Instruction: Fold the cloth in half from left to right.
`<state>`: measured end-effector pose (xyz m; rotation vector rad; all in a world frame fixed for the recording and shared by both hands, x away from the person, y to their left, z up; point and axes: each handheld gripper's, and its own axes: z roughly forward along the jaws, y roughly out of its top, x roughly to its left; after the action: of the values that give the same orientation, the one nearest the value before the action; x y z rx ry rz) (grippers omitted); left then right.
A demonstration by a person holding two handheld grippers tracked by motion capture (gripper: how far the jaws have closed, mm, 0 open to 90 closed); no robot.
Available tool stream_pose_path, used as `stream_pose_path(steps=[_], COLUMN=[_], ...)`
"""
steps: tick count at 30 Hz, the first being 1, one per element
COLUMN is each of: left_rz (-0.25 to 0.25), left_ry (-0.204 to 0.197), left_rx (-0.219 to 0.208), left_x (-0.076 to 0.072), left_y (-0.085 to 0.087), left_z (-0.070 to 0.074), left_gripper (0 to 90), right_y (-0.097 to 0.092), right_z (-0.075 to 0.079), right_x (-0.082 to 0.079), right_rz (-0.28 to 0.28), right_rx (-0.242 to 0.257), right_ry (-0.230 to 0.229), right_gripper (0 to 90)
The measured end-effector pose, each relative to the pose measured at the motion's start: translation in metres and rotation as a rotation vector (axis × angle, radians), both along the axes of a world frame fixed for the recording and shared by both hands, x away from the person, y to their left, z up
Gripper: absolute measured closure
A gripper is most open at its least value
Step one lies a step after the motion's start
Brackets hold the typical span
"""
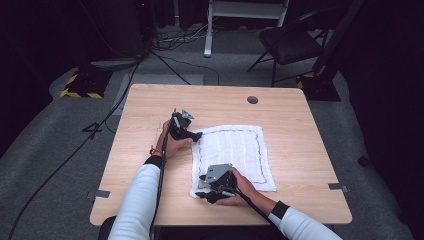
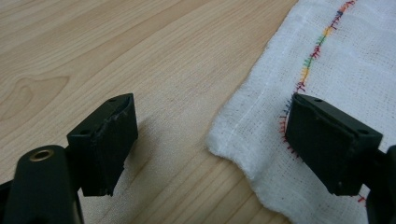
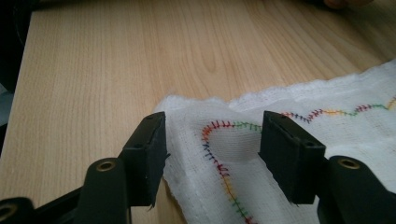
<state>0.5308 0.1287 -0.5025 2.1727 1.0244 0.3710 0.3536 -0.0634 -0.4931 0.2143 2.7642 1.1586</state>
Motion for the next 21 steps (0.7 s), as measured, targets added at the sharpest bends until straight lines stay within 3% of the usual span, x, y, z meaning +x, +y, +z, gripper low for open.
stream_pose_path(steps=[10,13,14,15,17,21], left_rz=[-0.005,-0.011,-0.015,-0.028,-0.046,-0.066], left_ry=[-0.004,-0.005,-0.002,0.003,0.024,0.039], left_rx=[-0.009,-0.013,-0.019,-0.027,-0.048,-0.078], left_x=[-0.002,-0.002,-0.002,-0.002,-0.001,-0.001], left_y=[0.007,0.009,0.010,0.012,0.017,0.021], left_z=[0.002,0.003,0.003,0.004,0.005,0.004], left_gripper=[31.3,42.1,42.1,53.5,60.3,74.9], right_y=[0.012,0.012,0.013,0.013,0.013,0.011], right_z=[-0.003,-0.003,-0.003,-0.003,-0.004,-0.003], right_x=[-0.007,-0.008,-0.008,-0.008,-0.007,-0.004], right_rz=[0.016,0.018,0.018,0.001,-0.010,-0.039], right_rx=[-0.007,-0.012,-0.009,-0.004,0.003,-0.002], right_ry=[-0.032,-0.044,-0.042,-0.033,-0.024,-0.028], right_gripper=[40.1,41.3,43.1,56.4,66.2,78.7])
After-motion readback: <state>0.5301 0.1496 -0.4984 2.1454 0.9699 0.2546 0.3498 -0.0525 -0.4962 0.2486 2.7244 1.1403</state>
